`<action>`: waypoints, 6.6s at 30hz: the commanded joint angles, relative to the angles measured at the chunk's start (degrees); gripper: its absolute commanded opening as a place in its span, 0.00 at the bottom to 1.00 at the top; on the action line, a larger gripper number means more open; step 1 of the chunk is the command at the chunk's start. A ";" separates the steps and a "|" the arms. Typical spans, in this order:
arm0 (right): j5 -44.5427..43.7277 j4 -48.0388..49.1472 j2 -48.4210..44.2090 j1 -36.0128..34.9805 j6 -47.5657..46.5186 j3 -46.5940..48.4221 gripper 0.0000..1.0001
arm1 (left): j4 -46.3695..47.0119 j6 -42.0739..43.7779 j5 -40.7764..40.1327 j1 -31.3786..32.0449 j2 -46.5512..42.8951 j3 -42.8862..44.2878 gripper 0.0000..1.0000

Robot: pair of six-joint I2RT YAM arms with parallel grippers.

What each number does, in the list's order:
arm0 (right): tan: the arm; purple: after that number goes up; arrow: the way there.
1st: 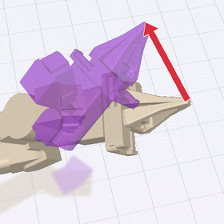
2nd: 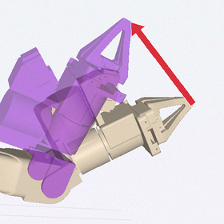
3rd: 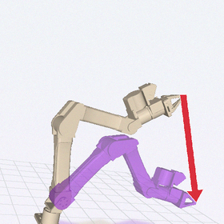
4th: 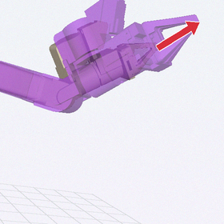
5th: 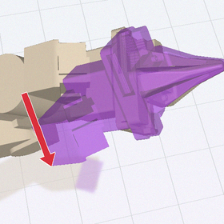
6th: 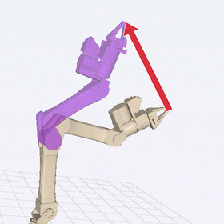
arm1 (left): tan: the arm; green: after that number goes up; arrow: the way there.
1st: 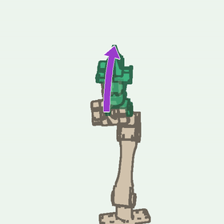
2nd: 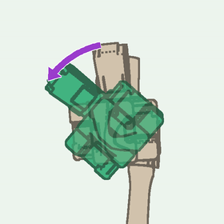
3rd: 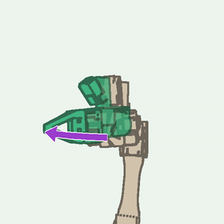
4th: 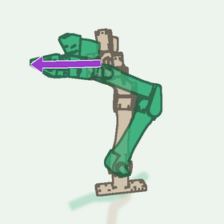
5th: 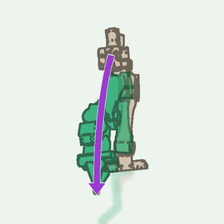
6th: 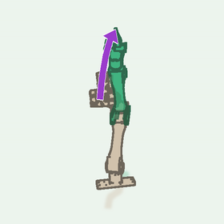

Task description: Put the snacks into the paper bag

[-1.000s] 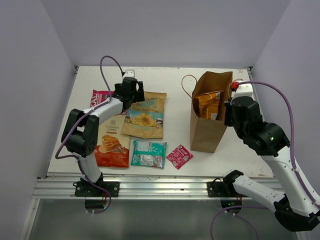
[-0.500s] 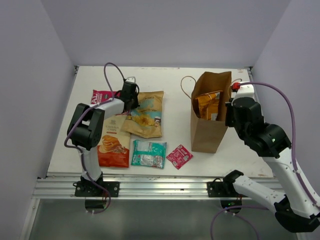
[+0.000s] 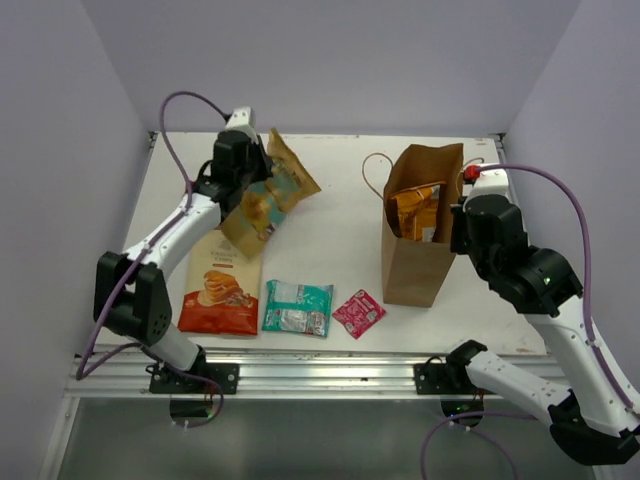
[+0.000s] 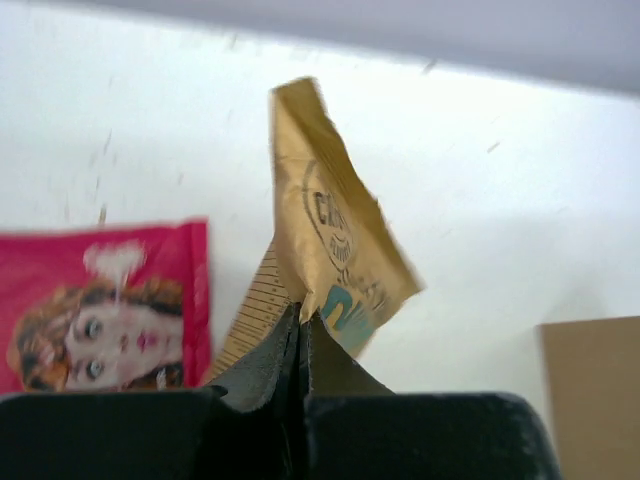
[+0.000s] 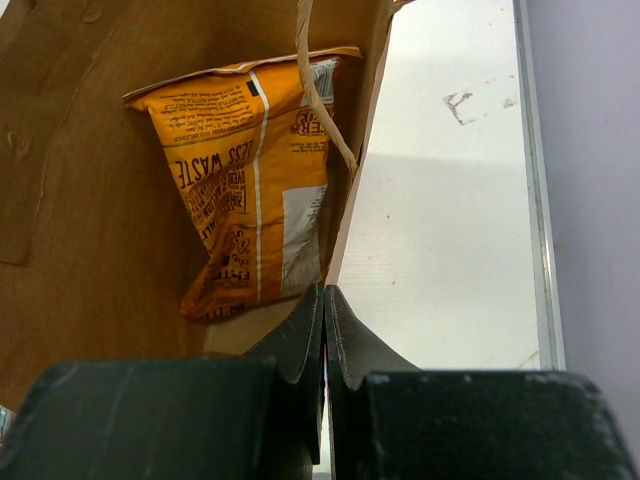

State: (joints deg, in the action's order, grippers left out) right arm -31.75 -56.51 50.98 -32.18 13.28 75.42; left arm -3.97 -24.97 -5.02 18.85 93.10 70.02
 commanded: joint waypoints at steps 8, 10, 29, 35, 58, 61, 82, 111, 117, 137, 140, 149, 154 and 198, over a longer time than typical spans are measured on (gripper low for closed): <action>0.90 0.88 -0.97 0.02 0.34 -0.71 0.00 | 13.80 -3.15 15.28 7.68 -1.62 34.34 0.00; 1.25 1.05 -0.88 -0.07 0.43 -0.71 0.00 | 15.30 -5.60 20.36 10.06 3.81 40.52 0.00; 0.90 0.17 -2.20 0.02 0.96 -1.41 0.00 | 41.14 -29.52 36.39 22.98 26.96 70.78 0.00; 1.25 0.35 -2.55 0.02 1.14 -1.94 0.00 | 44.48 -30.65 36.39 25.88 27.75 72.54 0.00; -0.33 -3.34 -5.10 0.10 2.98 -0.63 0.00 | 59.08 -41.93 50.28 32.48 23.37 38.11 0.00; -0.16 -3.34 -4.93 0.02 3.07 -0.36 0.00 | 57.76 -39.38 50.63 32.48 21.95 31.60 0.00; 0.11 -3.87 -4.31 0.02 3.24 0.78 0.00 | 56.50 -45.06 39.21 29.67 18.86 9.45 0.00; 1.51 -3.17 -3.26 0.02 3.16 0.52 0.00 | 16.53 -2.29 2.21 29.22 -6.77 16.04 0.63; 2.48 -2.73 -3.17 0.02 3.33 0.61 0.00 | 17.95 5.00 -13.81 29.66 -17.66 7.43 0.60; 4.41 0.61 -2.64 -0.07 1.22 -2.03 0.00 | -4.19 -5.70 -28.99 2.71 -26.92 -26.70 0.80; 5.03 1.66 -2.12 0.02 0.26 -2.55 0.00 | -10.43 -6.40 -29.00 -1.35 -27.88 -24.58 0.81; 7.49 6.41 -0.71 0.02 -2.99 -5.54 0.00 | -16.95 -8.52 -21.27 -12.07 -27.71 -28.97 0.82; 8.02 7.38 -1.41 0.02 -3.52 -6.25 0.00 | -14.85 -8.16 -16.26 -16.47 -22.80 -31.34 0.82; 6.26 5.01 -0.88 0.02 -2.56 -4.58 0.00 | 24.10 -27.76 38.76 15.06 7.42 47.98 0.00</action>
State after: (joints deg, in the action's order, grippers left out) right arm -26.02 -50.96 49.50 -32.18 10.85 69.84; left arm 12.62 -45.39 27.18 29.74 95.53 109.16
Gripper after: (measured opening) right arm 0.009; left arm 0.015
